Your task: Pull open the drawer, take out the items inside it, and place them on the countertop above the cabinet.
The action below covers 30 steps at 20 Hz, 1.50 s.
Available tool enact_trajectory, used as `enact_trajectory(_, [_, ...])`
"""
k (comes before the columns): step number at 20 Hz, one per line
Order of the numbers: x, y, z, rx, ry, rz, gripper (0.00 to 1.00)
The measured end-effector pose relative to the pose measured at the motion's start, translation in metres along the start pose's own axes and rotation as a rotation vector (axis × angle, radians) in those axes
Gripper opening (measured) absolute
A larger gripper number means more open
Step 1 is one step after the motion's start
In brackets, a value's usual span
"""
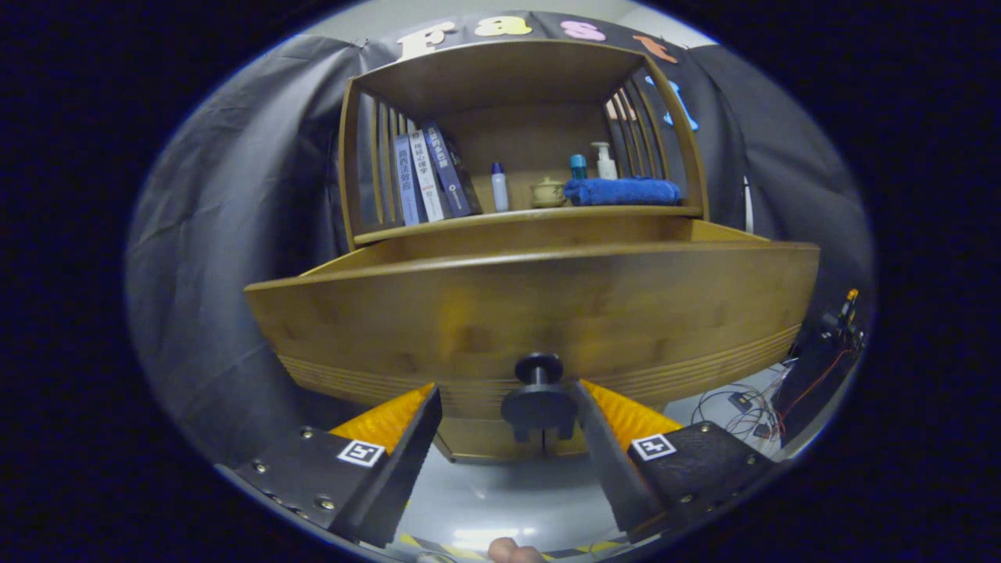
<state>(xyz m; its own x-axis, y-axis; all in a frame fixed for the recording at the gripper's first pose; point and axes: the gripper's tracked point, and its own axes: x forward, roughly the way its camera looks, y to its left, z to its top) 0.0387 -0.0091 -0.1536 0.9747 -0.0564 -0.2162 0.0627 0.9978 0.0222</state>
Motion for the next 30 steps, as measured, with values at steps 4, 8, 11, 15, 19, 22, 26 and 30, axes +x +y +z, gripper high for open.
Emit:
enact_trajectory(4, [-0.016,0.000,0.027,0.024,-0.013,-0.016,0.99])
enact_trajectory(8, [-0.032,-0.004,0.075,-0.013,-0.074,-0.059,0.99])
enact_trajectory(11, [-0.037,0.002,0.112,-0.061,-0.124,-0.052,0.99])
enact_trajectory(15, [-0.042,0.008,0.148,-0.072,-0.176,-0.051,0.99])
enact_trajectory(19, [-0.027,0.006,0.165,-0.076,-0.157,-0.075,0.99])
enact_trajectory(22, [-0.013,0.005,0.177,-0.091,-0.135,-0.077,0.99])
enact_trajectory(26, [0.017,0.001,0.175,-0.074,-0.026,-0.066,0.99])
enact_trajectory(30, [0.060,-0.013,0.153,-0.089,0.166,-0.073,0.99])
